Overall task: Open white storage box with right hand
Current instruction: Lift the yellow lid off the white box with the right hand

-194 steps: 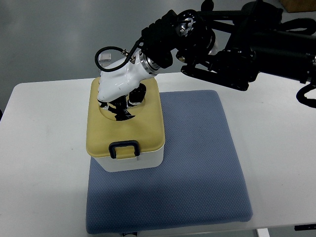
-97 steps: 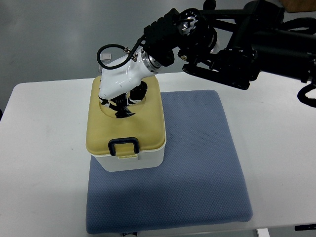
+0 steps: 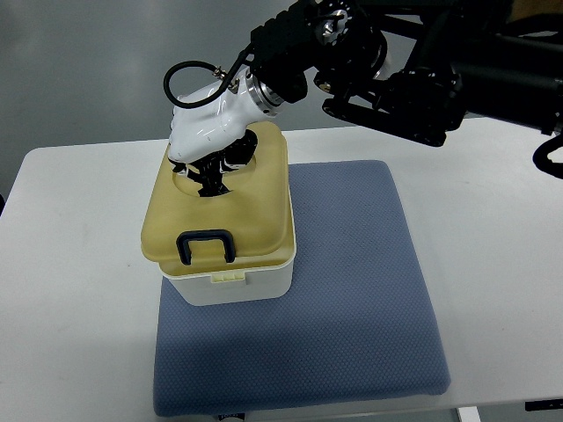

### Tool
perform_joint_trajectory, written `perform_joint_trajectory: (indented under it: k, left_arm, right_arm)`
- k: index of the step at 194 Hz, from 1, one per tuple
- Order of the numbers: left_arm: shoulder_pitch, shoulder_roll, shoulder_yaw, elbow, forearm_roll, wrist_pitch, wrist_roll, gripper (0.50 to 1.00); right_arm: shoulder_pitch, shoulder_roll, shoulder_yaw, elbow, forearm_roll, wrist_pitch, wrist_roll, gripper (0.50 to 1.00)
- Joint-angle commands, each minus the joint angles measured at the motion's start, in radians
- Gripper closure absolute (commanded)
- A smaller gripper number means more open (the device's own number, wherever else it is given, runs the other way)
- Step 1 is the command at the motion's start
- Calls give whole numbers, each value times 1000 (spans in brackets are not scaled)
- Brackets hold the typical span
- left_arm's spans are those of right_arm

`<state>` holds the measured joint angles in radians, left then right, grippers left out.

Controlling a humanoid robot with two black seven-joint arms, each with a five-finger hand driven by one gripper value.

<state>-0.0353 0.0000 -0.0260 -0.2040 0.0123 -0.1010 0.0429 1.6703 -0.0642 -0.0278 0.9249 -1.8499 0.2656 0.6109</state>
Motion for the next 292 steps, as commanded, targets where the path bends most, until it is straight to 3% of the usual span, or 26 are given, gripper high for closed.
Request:
perform_joint_trajectory:
  k: [1,201,292]
  left_arm:
    - [0,0,0,0,0,0,0,500]
    - [0,0,0,2,0,4,0,500]
    - [0,0,0,2,0,7,0,500]
  right_arm:
    - [6,-2,2,0,0,0,0,1000]
    - [65,-39,78,-61,18,-37,0,1000]
    - [63,-57,149,-182,21,-20,0,1000]
